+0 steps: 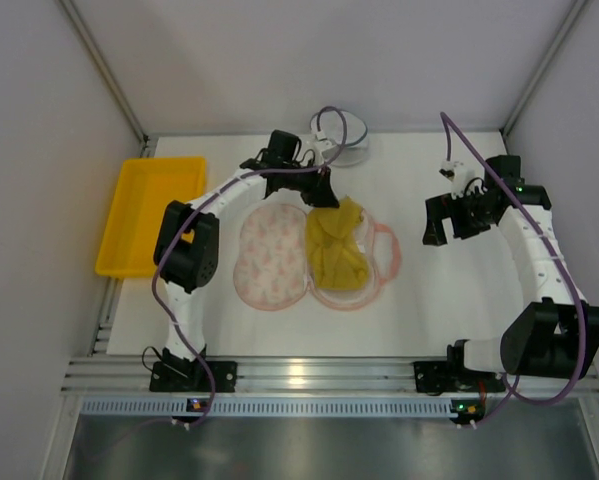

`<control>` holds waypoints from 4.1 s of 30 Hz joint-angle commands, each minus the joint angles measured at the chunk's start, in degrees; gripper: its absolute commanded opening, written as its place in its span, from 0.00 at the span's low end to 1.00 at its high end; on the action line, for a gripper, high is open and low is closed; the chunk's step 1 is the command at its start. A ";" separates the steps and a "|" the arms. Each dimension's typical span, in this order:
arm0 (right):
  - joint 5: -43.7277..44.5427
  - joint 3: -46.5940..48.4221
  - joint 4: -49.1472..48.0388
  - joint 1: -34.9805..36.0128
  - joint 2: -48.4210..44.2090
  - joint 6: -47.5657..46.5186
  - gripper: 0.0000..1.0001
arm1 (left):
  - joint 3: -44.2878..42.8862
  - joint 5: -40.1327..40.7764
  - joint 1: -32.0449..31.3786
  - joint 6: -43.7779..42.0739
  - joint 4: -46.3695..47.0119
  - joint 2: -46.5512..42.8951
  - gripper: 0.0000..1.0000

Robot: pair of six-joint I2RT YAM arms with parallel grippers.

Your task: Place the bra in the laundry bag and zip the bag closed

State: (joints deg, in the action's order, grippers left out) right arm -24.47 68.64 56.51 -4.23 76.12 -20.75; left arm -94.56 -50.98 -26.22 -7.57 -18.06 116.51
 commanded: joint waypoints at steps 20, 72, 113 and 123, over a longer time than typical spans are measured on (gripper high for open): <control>-7.70 -6.85 -7.38 2.03 -2.11 4.49 0.79 | 14.57 17.23 -9.09 -11.40 -8.12 -17.01 0.50; -16.93 -18.37 -31.20 12.58 15.82 19.52 0.38 | 19.86 24.27 -33.11 -23.18 -13.57 -14.38 0.00; -14.38 -5.80 -32.43 13.81 22.93 20.05 0.35 | -15.56 22.42 -3.75 -21.87 -17.00 8.73 0.61; -14.29 -3.87 -32.78 14.25 25.74 19.96 0.35 | -16.00 17.94 -3.93 -21.61 -17.00 12.07 0.44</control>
State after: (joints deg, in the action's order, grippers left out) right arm -38.50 61.67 26.02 8.86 101.12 -0.78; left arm -108.09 -29.89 -30.09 -28.29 -36.01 128.14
